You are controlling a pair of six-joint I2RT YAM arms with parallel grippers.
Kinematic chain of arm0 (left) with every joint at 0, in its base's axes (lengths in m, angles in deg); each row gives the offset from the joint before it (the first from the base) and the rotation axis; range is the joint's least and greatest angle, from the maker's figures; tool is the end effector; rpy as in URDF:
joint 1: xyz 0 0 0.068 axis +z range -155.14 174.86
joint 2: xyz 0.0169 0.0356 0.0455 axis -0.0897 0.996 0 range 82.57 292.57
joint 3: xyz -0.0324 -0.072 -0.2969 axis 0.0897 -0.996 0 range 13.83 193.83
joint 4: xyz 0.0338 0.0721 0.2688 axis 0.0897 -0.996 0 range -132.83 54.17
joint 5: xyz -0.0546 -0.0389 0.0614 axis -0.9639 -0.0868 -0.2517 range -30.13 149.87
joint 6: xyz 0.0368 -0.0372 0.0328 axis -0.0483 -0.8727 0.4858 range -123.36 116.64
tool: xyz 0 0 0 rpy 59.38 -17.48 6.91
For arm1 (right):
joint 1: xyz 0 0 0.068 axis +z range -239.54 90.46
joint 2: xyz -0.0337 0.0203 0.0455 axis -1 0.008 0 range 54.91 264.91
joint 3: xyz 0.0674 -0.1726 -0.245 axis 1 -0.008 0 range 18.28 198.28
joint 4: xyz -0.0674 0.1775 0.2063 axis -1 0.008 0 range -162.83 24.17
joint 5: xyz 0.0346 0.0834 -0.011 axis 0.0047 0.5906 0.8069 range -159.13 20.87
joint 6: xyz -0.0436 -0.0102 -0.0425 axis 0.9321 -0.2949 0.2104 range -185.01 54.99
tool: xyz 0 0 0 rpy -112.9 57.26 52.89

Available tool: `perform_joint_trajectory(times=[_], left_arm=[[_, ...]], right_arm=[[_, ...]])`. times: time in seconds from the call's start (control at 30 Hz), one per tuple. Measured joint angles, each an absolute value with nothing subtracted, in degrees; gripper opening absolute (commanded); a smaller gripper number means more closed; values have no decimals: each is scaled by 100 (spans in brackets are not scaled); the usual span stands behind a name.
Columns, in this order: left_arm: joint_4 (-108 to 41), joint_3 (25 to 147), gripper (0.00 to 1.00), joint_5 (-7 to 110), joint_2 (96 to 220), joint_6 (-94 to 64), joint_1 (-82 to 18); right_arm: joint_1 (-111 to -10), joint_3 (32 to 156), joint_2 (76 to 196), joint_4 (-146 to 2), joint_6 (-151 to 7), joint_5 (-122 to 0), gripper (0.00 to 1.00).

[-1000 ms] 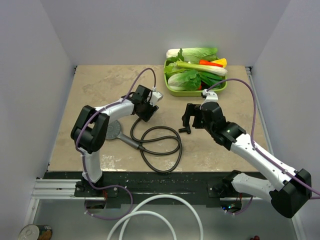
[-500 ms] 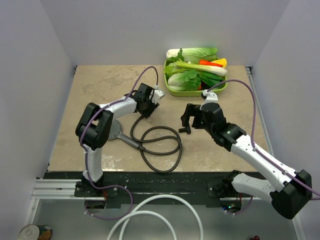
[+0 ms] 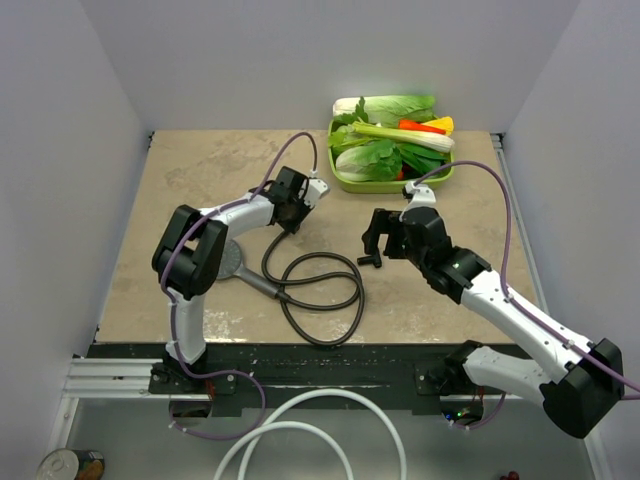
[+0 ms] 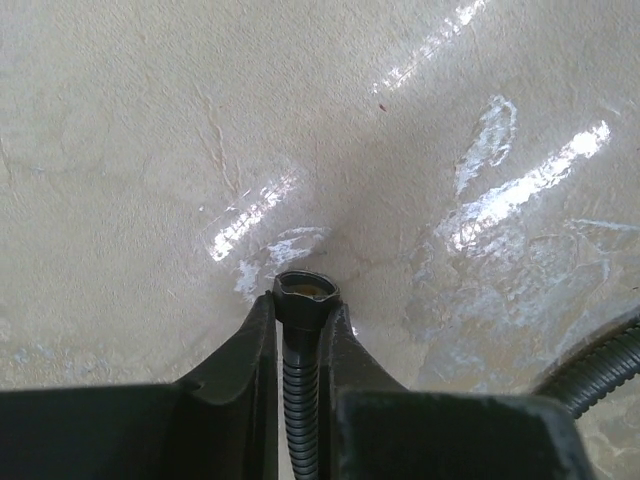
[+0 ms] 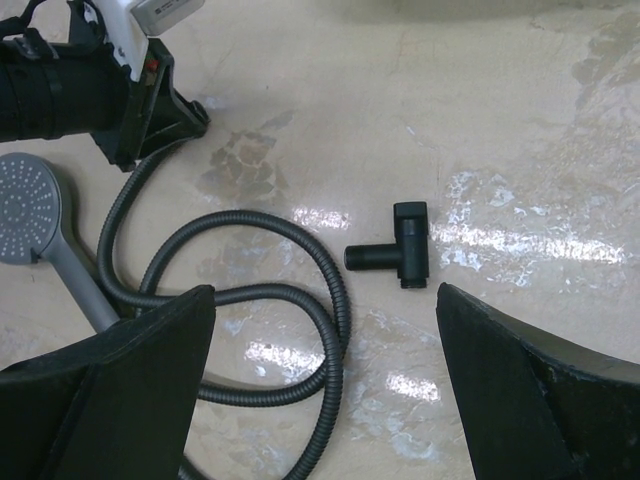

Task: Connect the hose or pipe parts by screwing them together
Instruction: Pick up the pipeline from the center of the board.

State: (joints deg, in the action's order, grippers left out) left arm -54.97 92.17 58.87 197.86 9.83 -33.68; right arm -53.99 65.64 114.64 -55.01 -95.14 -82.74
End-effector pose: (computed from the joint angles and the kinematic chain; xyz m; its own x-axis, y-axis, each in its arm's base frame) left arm 0.4066 -0.2220 0.1728 -0.5988 0.5853 -0.5466 0.6397 0.7603 0.1133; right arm 0.2049 0.1329 0.3139 -0.5545 0.2034 -0.8070 -0.1404 0.9329 0.3316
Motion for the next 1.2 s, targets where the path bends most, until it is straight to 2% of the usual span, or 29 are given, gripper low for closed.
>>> perform_joint_trajectory(times=[0.07,0.1,0.4,0.47,0.53,0.57,0.63,0.73,0.9,1.07,1.2], left_arm=[[-5451,9213,0,5885,19786,987,-3368],[-5422,9206,0,5879,19786,994,-3368],[-5525,8931,0,5299,19283,913,-3368],[-5643,8927,0,5107,18925,880,-3368],[-5757,8927,0,4891,18346,825,-3368],[-5796,8929,0,4812,18099,817,-3368],[-5873,8933,0,4583,17401,817,-3368],[-5871,8850,0,4110,16400,823,-3368],[-5307,7768,0,2775,14405,725,-3377],[-4909,7040,0,1730,13854,248,-3405],[-4555,6310,0,1367,13749,-296,-3405]], right_arm=[[-5399,6564,11494,-5492,-9547,-8337,95],[-5406,6564,11534,-5481,-9571,-8368,98],[-5898,6306,11722,-5665,-10170,-8191,99],[-6035,6201,11696,-5750,-10200,-8079,98],[-6086,6207,11796,-5759,-10185,-7983,88],[-6094,6227,11862,-5759,-10150,-7955,80],[-6094,6304,12098,-5724,-10065,-7904,80],[-6094,6433,12399,-5619,-9918,-7946,88],[-6094,6699,12725,-5584,-9654,-8178,88],[-6094,6865,13352,-5630,-9523,-8276,84],[-6094,6896,13907,-5645,-9453,-8328,84]])
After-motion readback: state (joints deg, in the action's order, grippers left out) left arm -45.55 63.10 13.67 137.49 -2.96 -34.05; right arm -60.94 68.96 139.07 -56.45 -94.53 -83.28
